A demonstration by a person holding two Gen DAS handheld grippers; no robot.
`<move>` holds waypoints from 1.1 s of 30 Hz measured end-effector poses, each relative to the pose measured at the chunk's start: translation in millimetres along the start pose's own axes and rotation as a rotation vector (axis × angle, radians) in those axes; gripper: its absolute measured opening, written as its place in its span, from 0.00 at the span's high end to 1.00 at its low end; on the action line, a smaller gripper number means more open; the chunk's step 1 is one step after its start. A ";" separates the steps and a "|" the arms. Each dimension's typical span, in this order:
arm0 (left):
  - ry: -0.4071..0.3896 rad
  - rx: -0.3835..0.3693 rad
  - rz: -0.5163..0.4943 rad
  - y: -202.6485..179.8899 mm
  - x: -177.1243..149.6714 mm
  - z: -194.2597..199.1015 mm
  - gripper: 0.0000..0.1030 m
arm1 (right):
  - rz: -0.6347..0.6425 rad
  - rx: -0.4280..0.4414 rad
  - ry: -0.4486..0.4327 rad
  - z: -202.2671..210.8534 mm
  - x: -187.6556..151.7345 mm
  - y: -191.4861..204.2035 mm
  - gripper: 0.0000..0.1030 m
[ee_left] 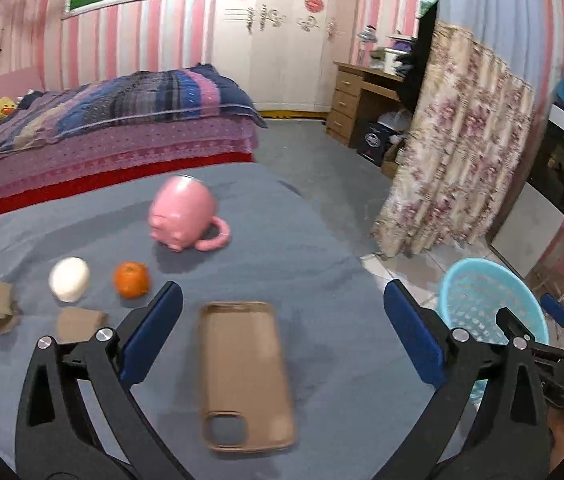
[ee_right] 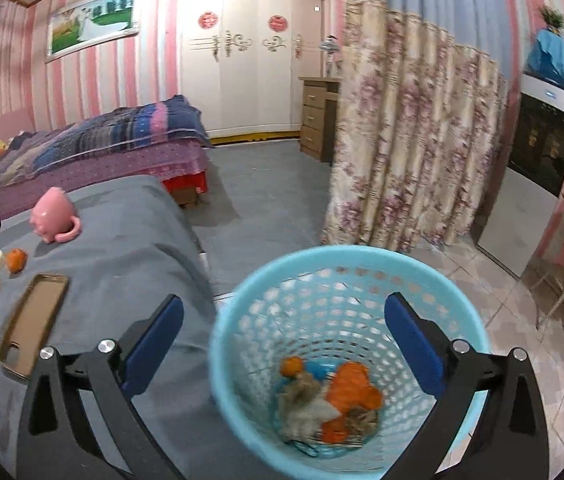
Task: Collect trash
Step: 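Move both open tools back over the bed toward the remaining items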
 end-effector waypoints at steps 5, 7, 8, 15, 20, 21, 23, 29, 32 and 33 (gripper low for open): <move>-0.009 0.055 0.042 55.2 7.7 16.5 0.06 | 0.029 0.053 -0.023 3.5 16.6 51.7 0.05; -0.013 0.093 0.067 83.3 10.6 24.1 0.06 | 0.031 0.077 -0.022 3.4 21.1 70.1 0.05; -0.015 0.109 0.075 94.7 11.0 27.8 0.06 | 0.033 0.090 -0.024 3.9 22.9 79.3 0.05; -0.051 0.248 0.146 190.4 15.6 59.5 0.06 | 0.086 0.180 -0.047 10.2 39.4 163.7 0.05; -0.038 0.344 0.198 251.9 6.8 71.0 0.06 | 0.123 0.232 -0.051 12.9 46.5 215.0 0.05; -0.035 0.355 0.198 258.1 5.9 71.7 0.06 | 0.130 0.248 -0.049 13.2 48.2 229.8 0.05; -0.030 0.376 0.196 273.3 2.6 75.1 0.06 | 0.139 0.265 -0.042 11.7 50.9 249.1 0.05; -0.014 0.412 0.246 317.8 -11.1 83.0 0.06 | 0.143 0.314 -0.032 7.6 56.1 291.3 0.05; -0.004 0.451 0.255 340.7 -18.5 85.4 0.06 | 0.143 0.332 -0.014 0.2 53.1 307.5 0.05; -0.001 0.461 0.256 346.2 -20.3 84.6 0.06 | 0.142 0.346 -0.011 -2.8 48.2 312.2 0.05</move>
Point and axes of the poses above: each gripper's, at about its wrist camera, not at the fingertips, and z roughly against the way its jaws point, y to its left, x to its top, the point moved 6 cm from there along -z, roughly the way its jaws point, and after that the axes turned 4 degrees about -y, right-handed, at the moved point
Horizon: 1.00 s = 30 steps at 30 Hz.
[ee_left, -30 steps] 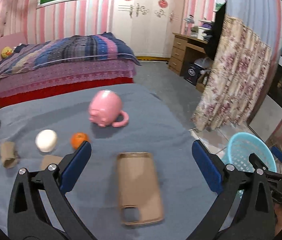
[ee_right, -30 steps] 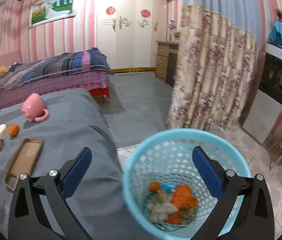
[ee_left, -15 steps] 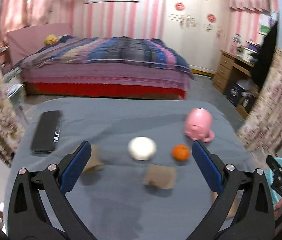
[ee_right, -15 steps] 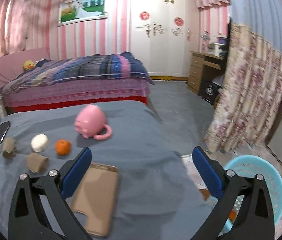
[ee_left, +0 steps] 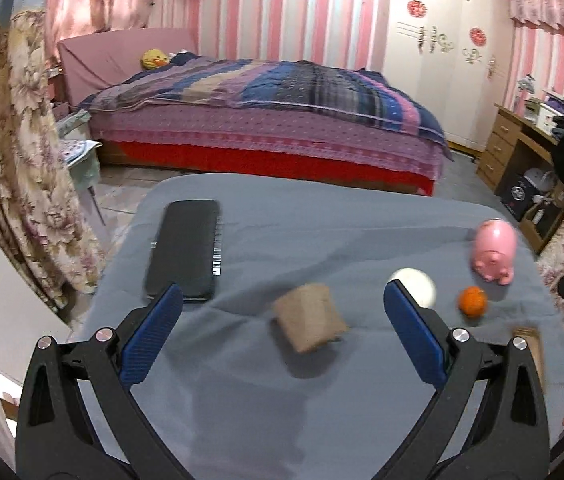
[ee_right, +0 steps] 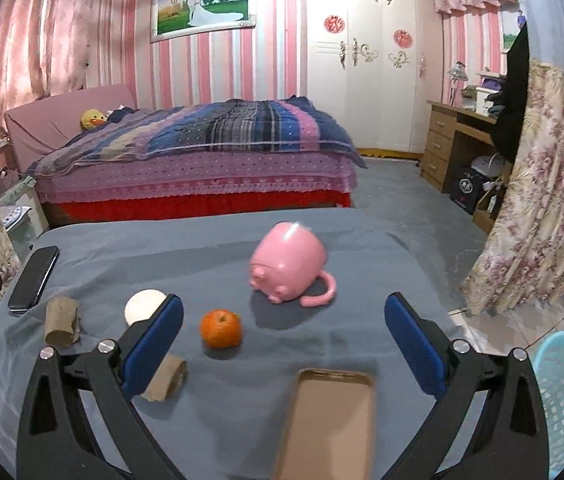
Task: Collect trash
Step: 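Move both open tools back over the bed toward the remaining items, then grasp a brown paper tube with the left tool while the right tool grasps another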
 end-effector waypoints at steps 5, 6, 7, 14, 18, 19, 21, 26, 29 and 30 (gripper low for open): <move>0.053 0.063 0.015 30.4 -8.7 -25.2 0.06 | 0.021 0.003 0.011 -13.6 -14.6 5.1 0.04; 0.065 0.073 0.018 32.9 -10.3 -29.2 0.06 | 0.023 -0.005 0.014 -16.4 -16.2 4.0 0.04; 0.081 0.081 0.025 36.2 -13.2 -35.0 0.06 | 0.022 -0.014 0.018 -18.0 -17.6 2.4 0.04; 0.158 0.064 0.058 30.1 -31.8 -66.2 0.06 | -0.014 -0.053 0.053 -28.6 -24.4 -12.2 0.04; 0.210 0.034 0.094 15.9 -42.2 -86.1 0.06 | -0.071 -0.041 0.060 -33.1 -27.6 -23.4 0.04; 0.226 0.024 0.112 11.9 -45.5 -90.5 0.06 | -0.100 -0.031 0.074 -36.8 -29.7 -26.1 0.04; 0.241 -0.001 0.125 3.7 -49.3 -96.6 0.06 | -0.127 -0.019 0.082 -42.0 -33.0 -29.3 0.04; 0.244 0.003 0.087 -11.5 -54.8 -104.8 0.10 | -0.014 -0.074 0.158 -53.3 -40.3 -20.7 0.04; 0.258 -0.056 0.092 -19.7 -58.1 -106.2 0.30 | 0.016 -0.081 0.146 -50.4 -40.6 -15.5 0.04; 0.260 -0.075 0.087 -23.5 -58.0 -105.3 0.33 | 0.023 -0.080 0.135 -49.0 -40.1 -13.5 0.04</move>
Point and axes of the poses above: each gripper's, at about its wrist camera, not at the fingertips, and z roughly against the way its jaws point, y to its left, x to its top, the point moved 6 cm from there along -z, roughly the way its jaws point, and after that the axes turned 4 degrees about -y, right-handed, at the moved point
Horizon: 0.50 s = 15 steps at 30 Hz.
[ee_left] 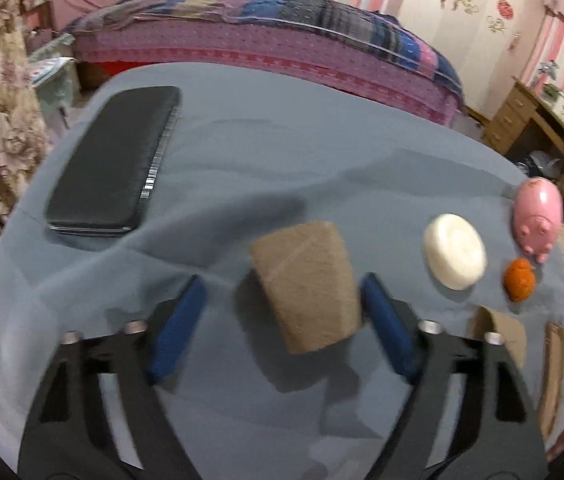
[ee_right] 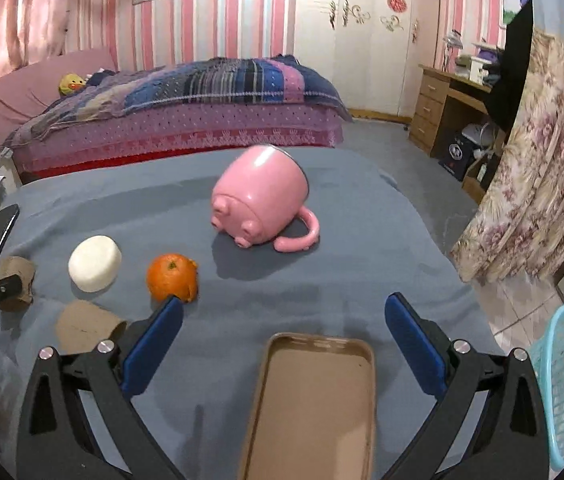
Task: Collect trash
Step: 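Grasp a brown paper tube with the left tool while the right tool grasps another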
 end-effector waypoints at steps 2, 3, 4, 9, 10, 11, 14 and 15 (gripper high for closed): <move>0.006 -0.039 -0.028 -9.7 -1.6 2.3 0.52 | 0.013 0.009 -0.012 2.0 0.3 4.2 0.04; 0.008 -0.045 -0.040 -12.4 -2.0 3.4 0.54 | 0.018 0.020 -0.012 2.3 -0.3 6.9 0.04; 0.005 -0.040 -0.057 -15.5 -2.4 5.3 0.55 | 0.021 0.036 -0.010 2.6 -1.1 10.5 0.04; -0.015 0.027 -0.115 -15.1 0.9 17.8 0.57 | 0.024 0.104 -0.002 5.0 -4.4 29.2 0.04; -0.020 0.040 -0.117 -10.8 2.9 21.5 0.57 | 0.030 0.124 0.002 4.4 -6.1 37.7 0.04; -0.020 0.055 -0.117 -5.6 3.9 25.2 0.56 | 0.034 0.137 0.006 3.7 -7.0 42.9 0.04; -0.014 0.091 -0.100 14.5 8.6 31.4 0.56 | 0.054 0.169 0.017 0.7 -9.4 62.1 0.04; -0.011 0.112 -0.086 23.4 9.3 34.6 0.56 | 0.060 0.173 0.019 0.1 -9.9 66.6 0.04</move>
Point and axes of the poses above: each gripper's, at about its wrist camera, not at the fingertips, and z roughly against the way its jaws point, y to its left, x to its top, the point moved 6 cm from there along -z, roughly the way its jaws point, and after that the axes turned 4 degrees about -y, right-handed, at the moved point
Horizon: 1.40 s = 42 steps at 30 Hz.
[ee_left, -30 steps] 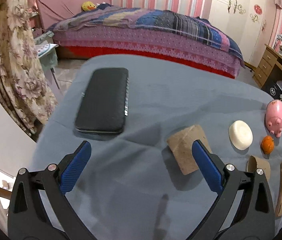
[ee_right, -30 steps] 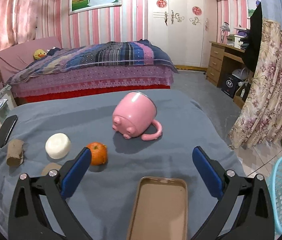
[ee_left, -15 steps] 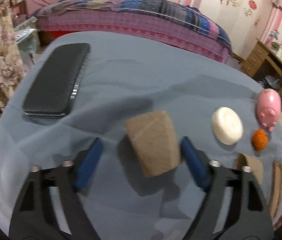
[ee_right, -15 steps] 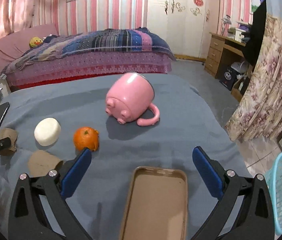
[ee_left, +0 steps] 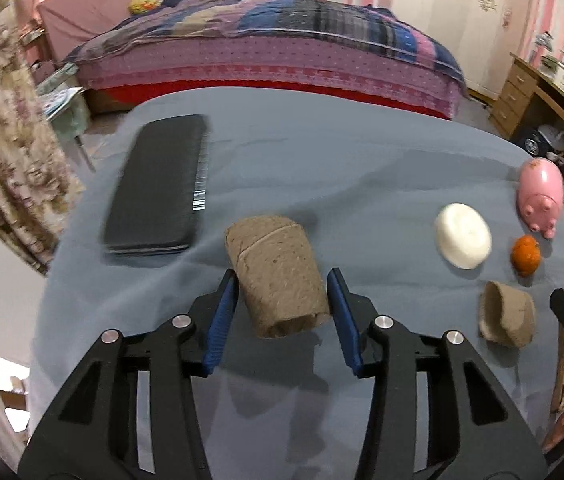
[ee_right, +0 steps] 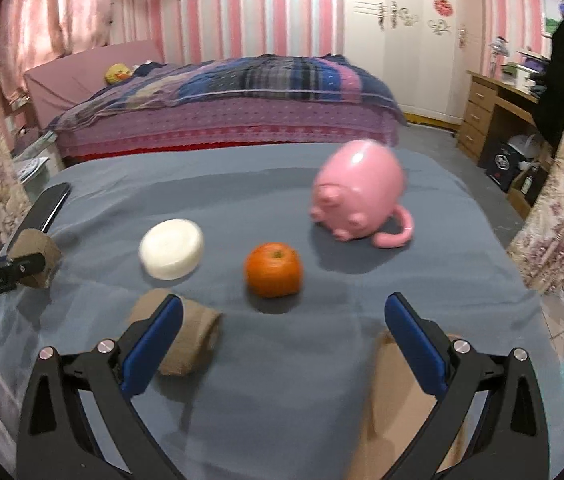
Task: Collect trash
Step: 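Grasp a brown paper tube with the left tool while the right tool grasps another, then carry both brown paper tubes over the blue basket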
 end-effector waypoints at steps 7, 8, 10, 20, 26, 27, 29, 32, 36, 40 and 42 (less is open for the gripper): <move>-0.008 0.026 0.060 34.7 3.2 9.7 0.57 | 0.036 0.054 0.059 -21.8 -7.7 32.1 0.12; -0.013 0.026 0.061 36.1 4.2 10.9 0.57 | 0.036 0.065 0.074 -24.5 -10.0 34.7 0.14; -0.017 0.024 0.058 36.4 4.1 11.8 0.57 | 0.031 0.095 0.105 -30.3 -15.7 40.9 0.21; -0.032 0.029 0.049 36.0 6.4 18.2 0.58 | 0.061 0.188 0.076 -27.9 -20.6 62.4 0.57; -0.039 0.038 0.027 28.3 7.6 24.0 0.60 | 0.049 0.208 0.039 -21.1 -12.9 60.3 0.71; -0.041 0.038 0.020 26.3 8.1 25.7 0.62 | 0.048 0.212 0.038 -19.7 -12.1 59.6 0.71; -0.043 0.033 0.014 22.4 8.8 28.3 0.65 | 0.049 0.216 0.029 -15.7 -10.2 57.3 0.73; -0.045 0.029 0.015 19.6 9.4 31.8 0.67 | 0.061 0.206 0.003 -6.5 -7.2 55.6 0.76; -0.049 0.019 0.010 14.1 9.5 36.4 0.69 | 0.072 0.192 -0.023 4.5 -3.9 51.0 0.79; -0.047 0.007 0.003 8.6 10.0 39.2 0.71 | 0.064 0.176 -0.042 15.2 -0.9 39.6 0.81; -0.051 0.001 0.003 6.9 10.6 42.4 0.71 | 0.058 0.168 -0.049 19.1 -0.7 31.0 0.81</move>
Point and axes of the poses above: each gripper's, at about its wrist camera, not at the fingertips, and z roughly against the way its jaws point, y to its left, x to its top, the point moved 6 cm from there along -z, roughly the way its jaws point, and after that the axes turned 4 degrees about -y, right-handed, at the moved point
